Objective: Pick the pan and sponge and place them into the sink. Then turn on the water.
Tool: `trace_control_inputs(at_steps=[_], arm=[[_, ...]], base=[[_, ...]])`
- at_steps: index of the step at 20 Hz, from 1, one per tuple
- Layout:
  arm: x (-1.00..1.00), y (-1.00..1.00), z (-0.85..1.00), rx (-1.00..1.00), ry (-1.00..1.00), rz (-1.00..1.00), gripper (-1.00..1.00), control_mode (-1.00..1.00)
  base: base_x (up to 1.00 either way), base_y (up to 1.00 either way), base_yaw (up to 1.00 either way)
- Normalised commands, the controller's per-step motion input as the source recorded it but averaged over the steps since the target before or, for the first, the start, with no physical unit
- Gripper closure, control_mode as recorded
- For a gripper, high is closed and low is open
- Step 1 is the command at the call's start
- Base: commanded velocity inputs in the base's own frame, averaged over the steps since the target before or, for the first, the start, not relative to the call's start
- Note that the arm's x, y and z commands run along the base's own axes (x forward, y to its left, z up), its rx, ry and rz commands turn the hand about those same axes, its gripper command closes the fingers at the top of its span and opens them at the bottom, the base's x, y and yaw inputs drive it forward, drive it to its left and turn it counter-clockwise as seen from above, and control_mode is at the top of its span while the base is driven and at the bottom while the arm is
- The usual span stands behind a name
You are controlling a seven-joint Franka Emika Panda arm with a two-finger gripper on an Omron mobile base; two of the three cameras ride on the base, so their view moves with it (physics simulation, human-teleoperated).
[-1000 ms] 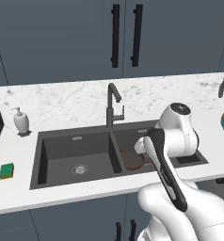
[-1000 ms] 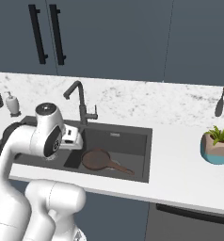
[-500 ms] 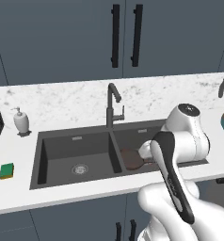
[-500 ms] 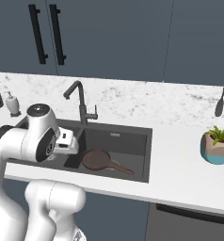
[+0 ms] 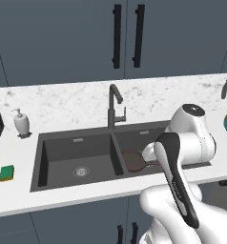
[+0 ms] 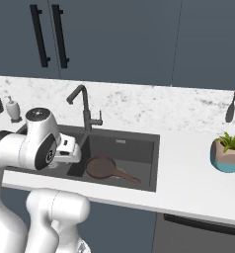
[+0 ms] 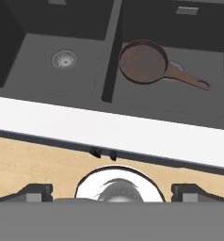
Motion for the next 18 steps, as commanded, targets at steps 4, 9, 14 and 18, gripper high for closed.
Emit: trace_control_inputs(at_steps=[4, 9, 14, 18], arm=[[-0.15, 0.0, 0.0, 0.0, 0.0, 0.0, -1.0, -1.0], [-0.16, 0.0, 0.0, 0.0, 0.0, 0.0, -1.0, -1.0], [-0.06, 0.0, 0.0, 0.0, 0.0, 0.0, -1.0, -1.0], [-0.09, 0.0, 0.0, 0.0, 0.0, 0.0, -1.0, -1.0]], base=[[0.0, 0.0, 0.0], [0.0, 0.0, 0.0], [0.0, 0.0, 0.0], [0.0, 0.0, 0.0]])
